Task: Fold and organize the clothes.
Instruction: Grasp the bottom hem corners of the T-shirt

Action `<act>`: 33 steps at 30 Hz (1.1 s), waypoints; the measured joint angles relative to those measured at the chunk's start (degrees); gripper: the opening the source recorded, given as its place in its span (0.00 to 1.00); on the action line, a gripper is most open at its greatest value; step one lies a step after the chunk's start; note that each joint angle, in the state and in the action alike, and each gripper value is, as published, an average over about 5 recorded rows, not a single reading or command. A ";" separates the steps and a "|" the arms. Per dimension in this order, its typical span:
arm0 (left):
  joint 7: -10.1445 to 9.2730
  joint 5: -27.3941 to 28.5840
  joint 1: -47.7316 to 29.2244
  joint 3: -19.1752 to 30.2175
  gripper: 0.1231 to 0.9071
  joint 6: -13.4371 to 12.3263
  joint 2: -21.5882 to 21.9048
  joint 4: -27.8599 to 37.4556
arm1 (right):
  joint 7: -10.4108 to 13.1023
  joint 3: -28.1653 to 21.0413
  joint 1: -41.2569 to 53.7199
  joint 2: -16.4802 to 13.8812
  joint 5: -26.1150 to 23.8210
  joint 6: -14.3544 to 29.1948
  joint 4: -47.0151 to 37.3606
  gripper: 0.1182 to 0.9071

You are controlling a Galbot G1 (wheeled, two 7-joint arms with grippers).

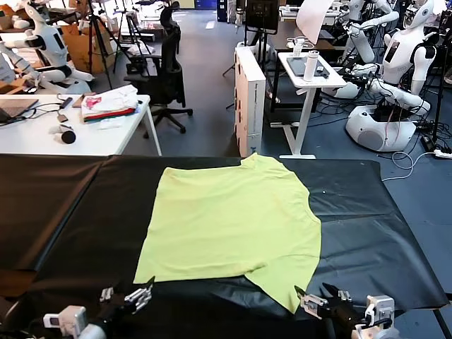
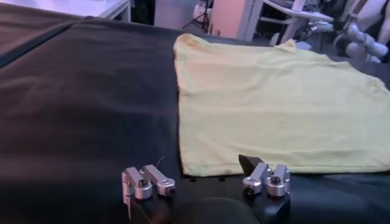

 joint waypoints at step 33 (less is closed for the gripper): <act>-0.16 0.62 0.88 0.32 0.32 -0.62 -1.50 1.08 | 2.36 -0.93 -4.52 1.26 -3.36 1.73 3.76 0.03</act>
